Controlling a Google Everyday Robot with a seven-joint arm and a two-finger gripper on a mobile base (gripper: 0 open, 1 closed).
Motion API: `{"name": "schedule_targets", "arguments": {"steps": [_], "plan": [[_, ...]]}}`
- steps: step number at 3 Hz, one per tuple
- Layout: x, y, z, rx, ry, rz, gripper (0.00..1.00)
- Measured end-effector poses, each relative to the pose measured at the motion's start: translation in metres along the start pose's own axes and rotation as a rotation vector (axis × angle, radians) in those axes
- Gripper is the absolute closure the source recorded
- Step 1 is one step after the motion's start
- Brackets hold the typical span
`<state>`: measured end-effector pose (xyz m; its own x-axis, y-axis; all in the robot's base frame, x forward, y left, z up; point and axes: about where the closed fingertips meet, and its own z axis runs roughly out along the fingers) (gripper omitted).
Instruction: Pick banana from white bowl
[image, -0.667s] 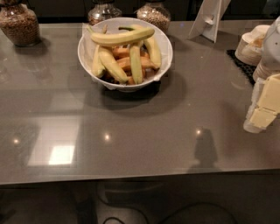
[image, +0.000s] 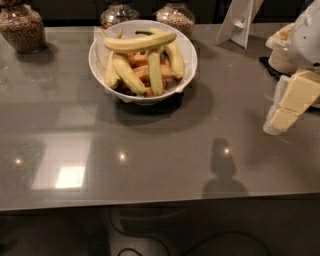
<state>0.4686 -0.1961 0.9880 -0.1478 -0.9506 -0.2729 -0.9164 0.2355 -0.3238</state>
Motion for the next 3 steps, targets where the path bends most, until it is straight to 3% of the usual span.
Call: {"name": "schedule_targets", "arguments": {"steps": [2,3], "plan": [[-0.125,-0.075,0.02,0.15,-0.32,-0.133,0.0],[-0.125,-0.075,0.02,0.15,-0.32,-0.134,0.0]]}}
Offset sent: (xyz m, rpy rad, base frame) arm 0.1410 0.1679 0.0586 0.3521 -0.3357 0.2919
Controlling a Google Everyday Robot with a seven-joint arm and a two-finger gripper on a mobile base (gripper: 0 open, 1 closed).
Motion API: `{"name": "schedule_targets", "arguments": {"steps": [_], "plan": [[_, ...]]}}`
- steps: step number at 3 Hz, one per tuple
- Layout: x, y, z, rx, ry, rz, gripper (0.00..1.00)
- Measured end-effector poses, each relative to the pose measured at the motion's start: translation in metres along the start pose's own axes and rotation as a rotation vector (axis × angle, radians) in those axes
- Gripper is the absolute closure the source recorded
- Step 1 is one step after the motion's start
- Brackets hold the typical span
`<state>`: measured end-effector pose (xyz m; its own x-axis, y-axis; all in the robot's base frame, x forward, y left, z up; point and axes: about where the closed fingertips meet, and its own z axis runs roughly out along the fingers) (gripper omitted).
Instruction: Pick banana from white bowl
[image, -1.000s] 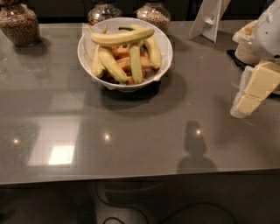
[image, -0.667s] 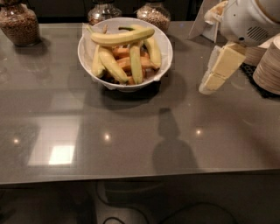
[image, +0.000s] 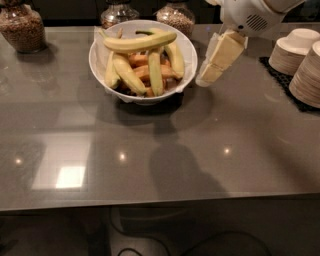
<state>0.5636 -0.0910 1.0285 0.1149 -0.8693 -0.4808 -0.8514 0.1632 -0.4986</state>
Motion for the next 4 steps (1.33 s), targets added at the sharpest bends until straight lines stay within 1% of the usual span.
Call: {"name": "schedule_targets", "arguments": {"steps": [1,2,3,4], "plan": [[-0.013,-0.019,0.023,0.02,-0.055,-0.01,0.0],[-0.038,-0.04,0.058,0.026,-0.142,-0.019,0.0],[-0.058,-0.052,0.088,0.013,-0.208,-0.017,0.15],[-0.07,-0.058,0.114,-0.006,-0.241,-0.026,0.26]]}}
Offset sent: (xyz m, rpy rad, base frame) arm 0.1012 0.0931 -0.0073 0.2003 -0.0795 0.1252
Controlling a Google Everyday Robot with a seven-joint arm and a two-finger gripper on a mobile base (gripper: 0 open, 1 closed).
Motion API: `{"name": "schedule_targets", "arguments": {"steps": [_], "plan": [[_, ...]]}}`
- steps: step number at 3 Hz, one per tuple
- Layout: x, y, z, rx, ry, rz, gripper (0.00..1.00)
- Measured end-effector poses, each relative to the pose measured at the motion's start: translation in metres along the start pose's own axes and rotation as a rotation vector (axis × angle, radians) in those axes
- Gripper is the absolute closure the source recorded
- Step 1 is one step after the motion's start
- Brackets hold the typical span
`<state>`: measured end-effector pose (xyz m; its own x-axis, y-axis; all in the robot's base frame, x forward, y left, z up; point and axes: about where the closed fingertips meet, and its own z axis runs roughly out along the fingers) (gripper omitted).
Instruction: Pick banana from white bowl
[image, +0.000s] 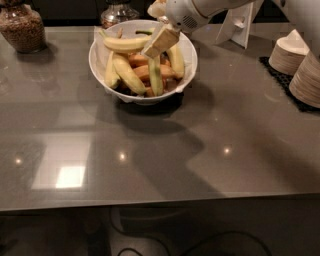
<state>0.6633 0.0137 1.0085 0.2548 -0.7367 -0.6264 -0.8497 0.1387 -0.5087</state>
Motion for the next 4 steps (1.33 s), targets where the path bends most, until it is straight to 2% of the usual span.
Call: {"name": "schedule_targets", "arguments": {"steps": [2,4], "plan": [[0.006,-0.006,0.038,-0.041,0.019,-0.019,0.32],[0.02,-0.008,0.062,-0.072,0.06,-0.016,0.37]]}}
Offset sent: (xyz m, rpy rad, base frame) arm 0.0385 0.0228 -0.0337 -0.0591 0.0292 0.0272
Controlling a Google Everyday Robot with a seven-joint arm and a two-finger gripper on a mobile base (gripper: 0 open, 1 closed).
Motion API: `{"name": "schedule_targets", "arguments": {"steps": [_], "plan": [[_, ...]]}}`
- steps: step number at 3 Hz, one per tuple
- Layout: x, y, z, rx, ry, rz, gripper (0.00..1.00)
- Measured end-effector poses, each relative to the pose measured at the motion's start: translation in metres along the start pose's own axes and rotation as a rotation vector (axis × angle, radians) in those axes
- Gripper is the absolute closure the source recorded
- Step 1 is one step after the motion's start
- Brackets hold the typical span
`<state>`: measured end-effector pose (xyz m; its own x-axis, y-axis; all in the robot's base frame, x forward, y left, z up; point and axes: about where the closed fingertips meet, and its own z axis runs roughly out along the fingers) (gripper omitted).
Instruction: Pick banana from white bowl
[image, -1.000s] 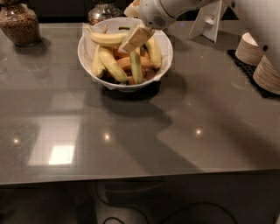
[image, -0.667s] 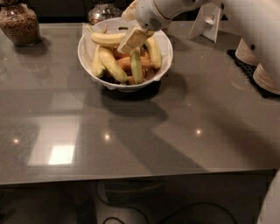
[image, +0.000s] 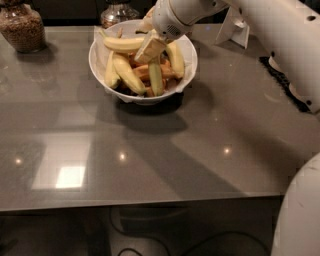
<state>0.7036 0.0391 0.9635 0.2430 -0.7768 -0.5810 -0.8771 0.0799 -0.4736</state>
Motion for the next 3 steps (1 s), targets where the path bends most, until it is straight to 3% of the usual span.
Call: {"name": "schedule_targets", "arguments": {"steps": [1,3], "plan": [[0.0,-0.001,0.002,0.0,0.008,0.0,0.56],[-0.019,-0.001,-0.023,0.034,-0.008,-0.012,0.99]]}}
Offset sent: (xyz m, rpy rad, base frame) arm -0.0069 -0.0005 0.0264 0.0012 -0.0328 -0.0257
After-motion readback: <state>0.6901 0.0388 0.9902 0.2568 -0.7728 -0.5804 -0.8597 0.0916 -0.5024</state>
